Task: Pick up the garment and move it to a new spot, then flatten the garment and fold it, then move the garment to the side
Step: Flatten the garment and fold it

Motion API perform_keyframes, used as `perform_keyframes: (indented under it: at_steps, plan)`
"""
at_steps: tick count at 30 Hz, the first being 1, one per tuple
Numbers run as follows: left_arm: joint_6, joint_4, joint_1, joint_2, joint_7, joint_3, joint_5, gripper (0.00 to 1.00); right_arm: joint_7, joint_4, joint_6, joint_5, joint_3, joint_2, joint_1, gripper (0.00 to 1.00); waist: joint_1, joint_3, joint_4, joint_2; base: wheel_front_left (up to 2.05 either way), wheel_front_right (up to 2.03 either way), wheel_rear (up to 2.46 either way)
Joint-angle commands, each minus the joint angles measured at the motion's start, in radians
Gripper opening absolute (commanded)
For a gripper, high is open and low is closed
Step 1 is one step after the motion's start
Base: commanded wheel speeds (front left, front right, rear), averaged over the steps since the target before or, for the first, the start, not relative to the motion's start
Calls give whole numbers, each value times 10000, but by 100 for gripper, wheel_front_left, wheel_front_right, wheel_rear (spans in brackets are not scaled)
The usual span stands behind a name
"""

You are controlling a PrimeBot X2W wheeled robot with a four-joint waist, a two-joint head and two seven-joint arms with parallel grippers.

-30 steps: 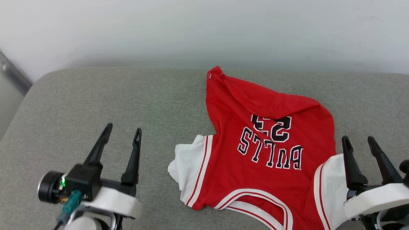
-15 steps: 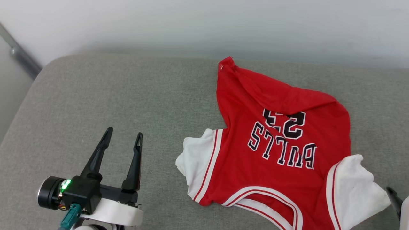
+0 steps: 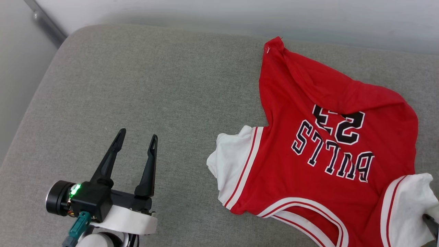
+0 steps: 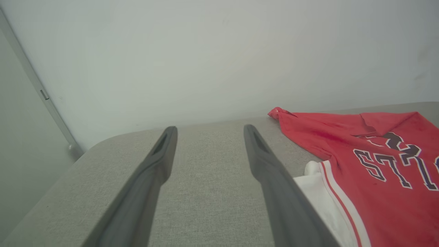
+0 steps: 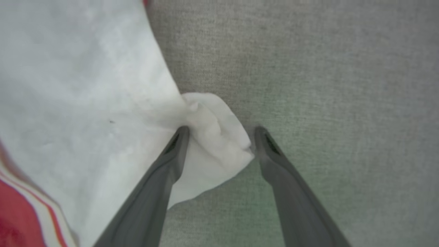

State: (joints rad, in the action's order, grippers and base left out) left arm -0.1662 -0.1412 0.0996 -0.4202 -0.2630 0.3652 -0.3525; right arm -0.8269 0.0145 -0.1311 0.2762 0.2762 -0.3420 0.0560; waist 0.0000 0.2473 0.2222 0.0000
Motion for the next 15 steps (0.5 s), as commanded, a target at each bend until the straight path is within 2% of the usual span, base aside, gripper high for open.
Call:
perform_keyframes:
  at_steps: [1,3,4,5,9,15]
  plan:
    - [78,31,77,57,-25,-56,77,100,8,465,7,55,-158,143,12,100,0,51,30,0,0,0,0]
    - [156,124,74,103,-25,-82,96,100,49,904,8,181,-336,219,105,100,0,91,29,0,0,0,0]
    - [214,192,82,103,-25,-80,100,100,32,1089,7,246,-463,241,152,19,0,93,10,0,0,0,0]
    - [253,257,82,107,-25,-89,88,100,63,1197,7,327,-533,261,168,0,0,72,-31,0,0,0,0]
    - [326,449,1,11,-25,-181,20,100,278,1121,8,387,-307,37,145,0,0,-99,-351,0,0,0,0]
    - [505,499,-136,-234,438,-117,-187,100,352,227,10,317,589,-388,338,0,0,-351,-948,0,0,0,0]
